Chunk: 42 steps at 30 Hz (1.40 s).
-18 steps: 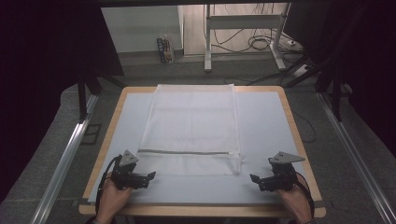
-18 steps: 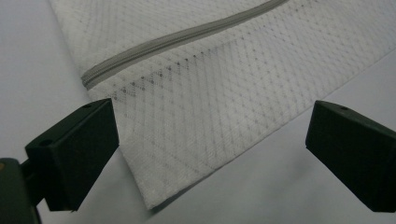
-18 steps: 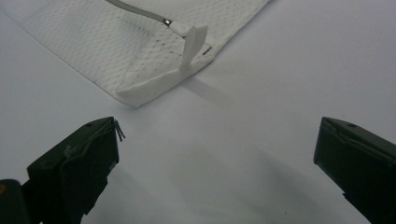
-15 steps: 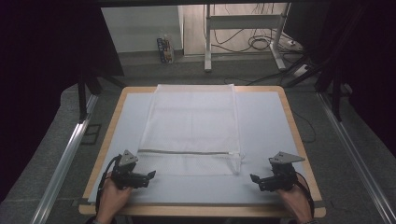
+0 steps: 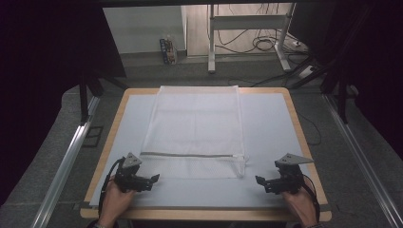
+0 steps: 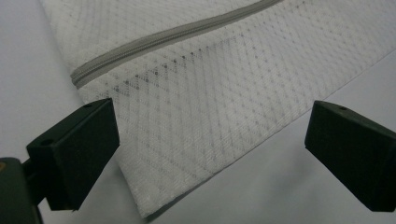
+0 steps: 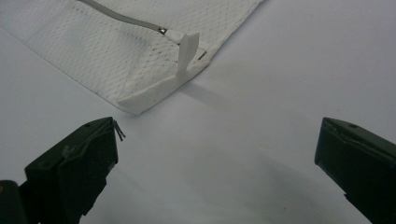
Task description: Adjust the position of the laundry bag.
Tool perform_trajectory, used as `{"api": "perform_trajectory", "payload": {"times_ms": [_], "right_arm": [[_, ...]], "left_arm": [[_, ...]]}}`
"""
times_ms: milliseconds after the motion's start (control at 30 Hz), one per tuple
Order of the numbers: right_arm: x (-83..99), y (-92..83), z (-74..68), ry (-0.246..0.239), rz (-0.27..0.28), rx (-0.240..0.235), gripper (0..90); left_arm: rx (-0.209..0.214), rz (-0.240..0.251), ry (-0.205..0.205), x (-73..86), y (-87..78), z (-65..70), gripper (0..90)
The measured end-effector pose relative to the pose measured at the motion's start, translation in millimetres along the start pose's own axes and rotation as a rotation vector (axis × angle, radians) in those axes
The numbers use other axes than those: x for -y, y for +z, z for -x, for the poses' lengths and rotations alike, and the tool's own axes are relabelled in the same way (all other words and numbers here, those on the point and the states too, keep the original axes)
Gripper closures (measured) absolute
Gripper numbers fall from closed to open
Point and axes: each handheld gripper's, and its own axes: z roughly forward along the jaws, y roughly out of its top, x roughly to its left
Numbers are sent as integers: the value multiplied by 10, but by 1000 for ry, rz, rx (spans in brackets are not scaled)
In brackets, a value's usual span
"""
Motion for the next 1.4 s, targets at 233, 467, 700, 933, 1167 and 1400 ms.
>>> {"api": "perform_trajectory", "payload": {"times_ms": [233, 467, 700, 933, 1167, 1400], "right_arm": [[-9, 27, -30, -26, -14, 10, 0], [-32, 82, -58, -45, -14, 30, 0], [-52, 138, -57, -29, -11, 46, 2], [-107, 225, -114, -62, -14, 56, 2], [-141, 267, -99, -56, -1, 68, 2], [-182, 281, -67, -29, 22, 63, 1]], "left_arm": [[1, -20, 11, -18, 21, 9, 41], [-15, -19, 19, -54, 21, 0, 52], [-27, -10, 17, -98, 15, -2, 63], [-33, 0, 18, -161, 37, 25, 72], [-35, 4, 8, -198, 66, -4, 77], [-51, 10, 7, -231, 88, -42, 75]]}}
